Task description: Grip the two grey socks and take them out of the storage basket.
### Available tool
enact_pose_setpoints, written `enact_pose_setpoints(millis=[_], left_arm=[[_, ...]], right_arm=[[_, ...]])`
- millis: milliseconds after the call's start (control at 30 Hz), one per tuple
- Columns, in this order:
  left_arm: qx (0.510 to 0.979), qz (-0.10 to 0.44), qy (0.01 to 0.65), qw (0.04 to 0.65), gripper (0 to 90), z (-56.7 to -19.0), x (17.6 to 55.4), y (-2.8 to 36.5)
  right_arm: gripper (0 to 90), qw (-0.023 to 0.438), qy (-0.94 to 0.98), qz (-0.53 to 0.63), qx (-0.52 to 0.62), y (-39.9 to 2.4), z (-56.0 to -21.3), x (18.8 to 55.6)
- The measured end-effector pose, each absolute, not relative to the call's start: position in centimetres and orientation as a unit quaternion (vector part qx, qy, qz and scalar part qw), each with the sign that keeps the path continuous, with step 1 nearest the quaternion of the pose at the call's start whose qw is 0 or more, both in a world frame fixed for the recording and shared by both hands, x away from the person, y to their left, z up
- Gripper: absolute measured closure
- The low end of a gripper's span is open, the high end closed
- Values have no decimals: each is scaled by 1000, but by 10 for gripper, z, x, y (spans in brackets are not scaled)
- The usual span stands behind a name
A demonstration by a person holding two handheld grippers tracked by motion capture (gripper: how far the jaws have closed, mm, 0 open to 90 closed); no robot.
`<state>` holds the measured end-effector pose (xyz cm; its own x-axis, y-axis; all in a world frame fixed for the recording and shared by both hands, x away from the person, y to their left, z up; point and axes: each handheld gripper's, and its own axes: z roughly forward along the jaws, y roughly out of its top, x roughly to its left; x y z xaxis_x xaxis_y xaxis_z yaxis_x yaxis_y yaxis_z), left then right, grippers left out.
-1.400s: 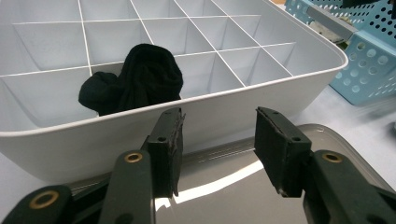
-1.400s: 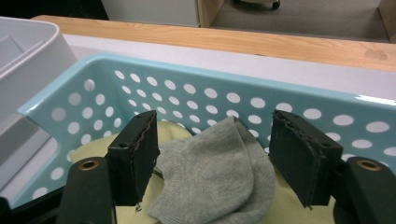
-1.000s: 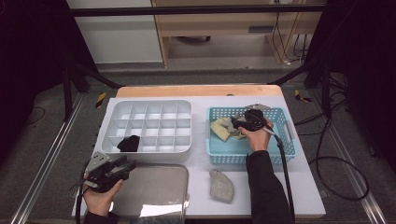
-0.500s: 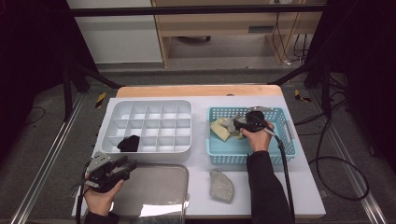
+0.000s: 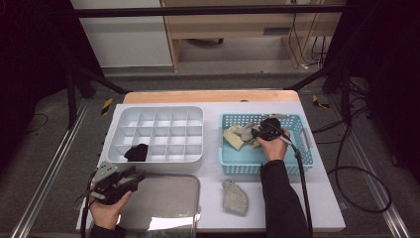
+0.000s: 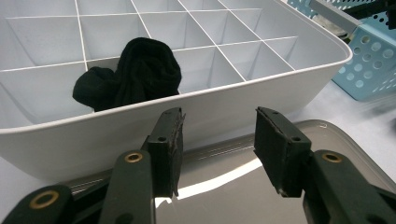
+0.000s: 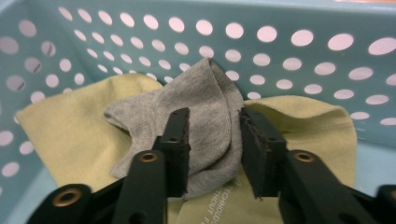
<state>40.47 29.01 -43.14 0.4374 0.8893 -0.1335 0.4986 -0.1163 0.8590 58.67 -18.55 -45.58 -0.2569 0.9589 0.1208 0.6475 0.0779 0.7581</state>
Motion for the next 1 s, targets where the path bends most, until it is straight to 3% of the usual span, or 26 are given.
enact_pose_setpoints(millis=[233,1000], left_arm=[[716,214,485,454,513,-432,405,290],[714,215,485,456,514,-430,404,291]], right_arm=[[854,219,707,359,569,-186,-452,585],[870,226,683,467,514,-189,-410,557]])
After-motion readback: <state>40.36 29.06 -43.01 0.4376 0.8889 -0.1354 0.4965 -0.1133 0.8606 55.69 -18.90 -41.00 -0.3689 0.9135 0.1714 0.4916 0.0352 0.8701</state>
